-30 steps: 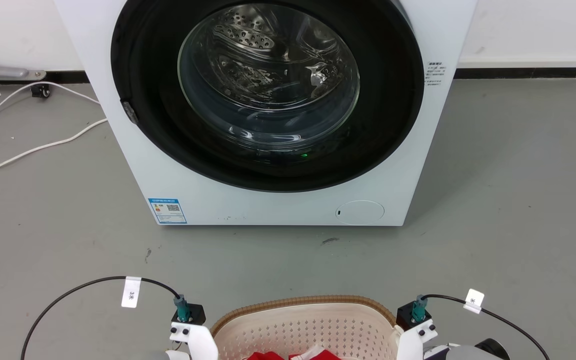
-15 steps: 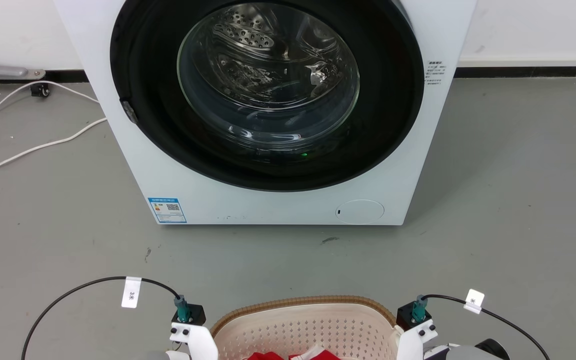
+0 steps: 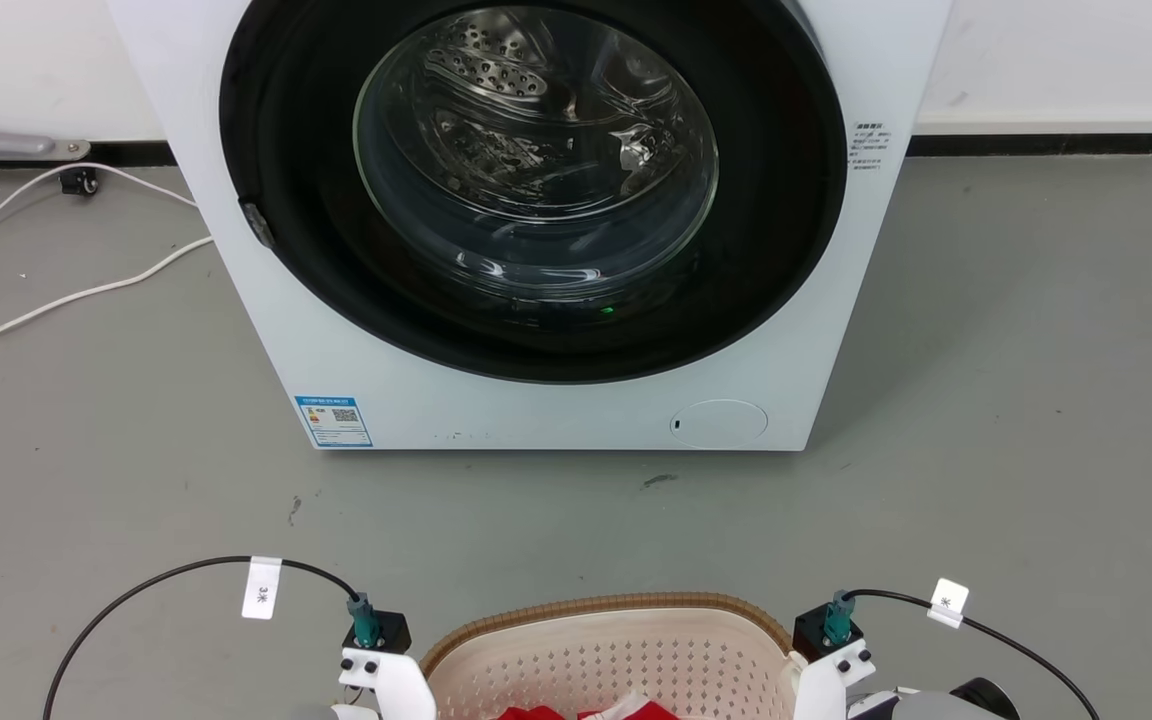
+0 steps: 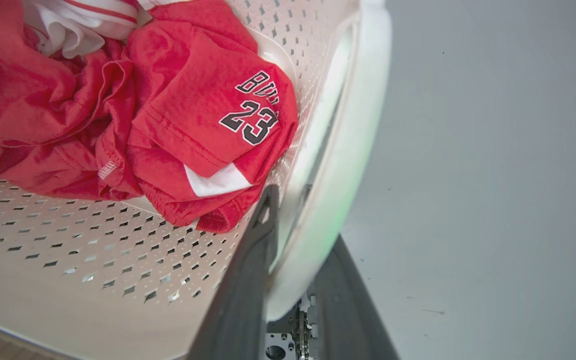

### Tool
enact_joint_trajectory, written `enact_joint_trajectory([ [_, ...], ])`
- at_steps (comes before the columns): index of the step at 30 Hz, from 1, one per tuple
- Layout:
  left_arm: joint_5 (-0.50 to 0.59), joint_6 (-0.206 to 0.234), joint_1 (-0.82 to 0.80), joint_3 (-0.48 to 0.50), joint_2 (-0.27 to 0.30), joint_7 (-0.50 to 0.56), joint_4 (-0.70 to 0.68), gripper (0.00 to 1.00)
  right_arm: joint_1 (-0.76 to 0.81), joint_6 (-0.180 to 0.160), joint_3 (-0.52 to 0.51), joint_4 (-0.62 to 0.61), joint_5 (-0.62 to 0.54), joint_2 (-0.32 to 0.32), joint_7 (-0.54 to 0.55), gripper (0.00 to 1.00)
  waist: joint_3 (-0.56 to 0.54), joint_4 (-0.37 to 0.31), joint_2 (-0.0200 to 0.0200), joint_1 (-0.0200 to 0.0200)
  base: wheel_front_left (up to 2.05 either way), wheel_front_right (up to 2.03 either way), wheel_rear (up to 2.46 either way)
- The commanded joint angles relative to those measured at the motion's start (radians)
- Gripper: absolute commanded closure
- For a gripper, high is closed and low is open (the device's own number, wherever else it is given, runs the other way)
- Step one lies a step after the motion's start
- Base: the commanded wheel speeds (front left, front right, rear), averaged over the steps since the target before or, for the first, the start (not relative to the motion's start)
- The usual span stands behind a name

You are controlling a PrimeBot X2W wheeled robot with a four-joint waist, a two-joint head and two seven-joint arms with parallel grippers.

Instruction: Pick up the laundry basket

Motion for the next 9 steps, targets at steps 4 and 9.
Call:
enact_joint_trajectory([
  [4, -0.007, -0.009, -0.017, -0.015, -0.004, -0.002, -0.003, 1.00, -0.005, 0.004, 0.003, -0.005, -0.006, 0.009, -0.010, 1.00, 0.002, -0.001, -0.0001, 0.0000, 0.00, 0.00, 0.00],
  [9, -0.020, -0.009, -0.018, -0.027, -0.004, -0.006, -0.003, 1.00, -0.003, 0.004, 0.003, -0.004, -0.008, 0.010, -0.008, 1.00, 0.003, 0.000, -0.0001, 0.0000, 0.00, 0.00, 0.00],
])
